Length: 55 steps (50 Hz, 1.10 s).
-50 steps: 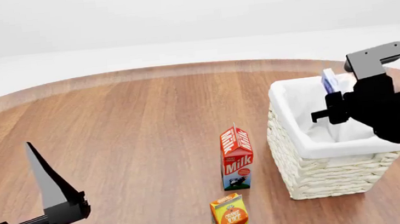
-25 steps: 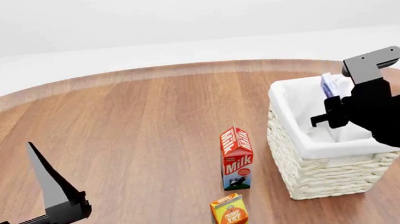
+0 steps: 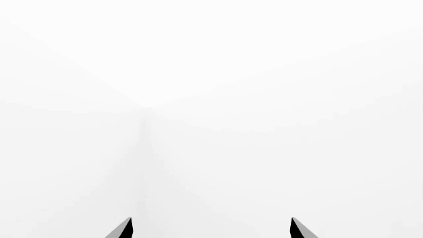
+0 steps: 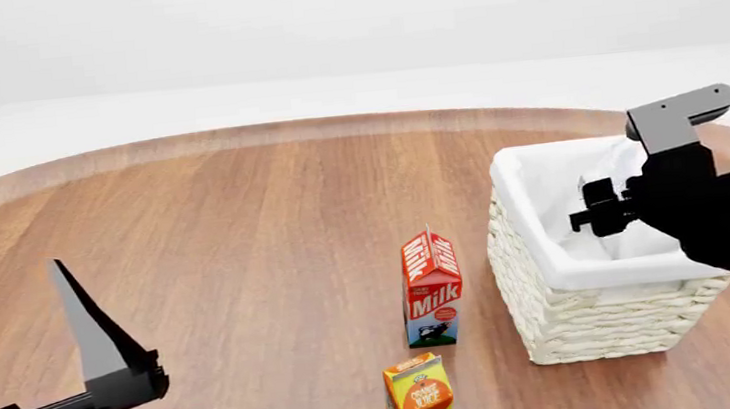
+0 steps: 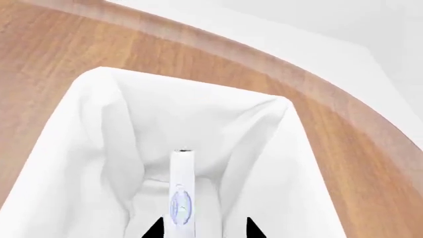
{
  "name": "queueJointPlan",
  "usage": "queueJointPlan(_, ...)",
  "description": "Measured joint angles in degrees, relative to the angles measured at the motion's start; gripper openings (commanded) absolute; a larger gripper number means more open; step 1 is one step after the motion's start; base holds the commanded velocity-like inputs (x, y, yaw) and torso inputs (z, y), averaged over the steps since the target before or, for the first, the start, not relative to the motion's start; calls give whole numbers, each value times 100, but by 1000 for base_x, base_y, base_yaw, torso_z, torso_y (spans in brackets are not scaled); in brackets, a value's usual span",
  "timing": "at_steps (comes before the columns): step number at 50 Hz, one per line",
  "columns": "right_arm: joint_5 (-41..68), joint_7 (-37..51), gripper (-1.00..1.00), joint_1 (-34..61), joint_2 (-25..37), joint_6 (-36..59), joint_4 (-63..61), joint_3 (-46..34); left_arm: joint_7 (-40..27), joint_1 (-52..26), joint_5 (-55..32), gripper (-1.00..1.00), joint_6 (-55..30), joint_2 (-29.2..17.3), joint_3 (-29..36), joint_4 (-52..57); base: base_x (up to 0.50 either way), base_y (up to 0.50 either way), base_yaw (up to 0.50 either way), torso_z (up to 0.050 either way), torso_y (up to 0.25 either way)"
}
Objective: Pick up the cream cheese box and the butter, and put them in the basket.
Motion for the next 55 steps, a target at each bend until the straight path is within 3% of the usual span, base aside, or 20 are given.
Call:
queueJointPlan(18, -38, 101, 100, 32, 68, 66, -244, 39, -18, -7, -2, 100, 2, -19, 24, -6, 0, 0, 0, 0, 0)
queueJointPlan(31, 680, 615, 100, -336, 632, 404, -1915, 489, -40, 3, -15, 100, 10, -38, 15, 6, 0, 0, 0, 0, 0)
queueJointPlan(43, 1904, 1492, 100, -1426, 1695, 129, -4072, 1552, -62, 32, -6, 100, 12, -55, 4, 47, 0, 0, 0, 0, 0)
queueJointPlan(55, 2517, 2049, 100, -3434, 2613, -1160, -6098, 3072, -92, 82, 24, 100, 27, -68, -10, 92, 0, 0, 0, 0, 0)
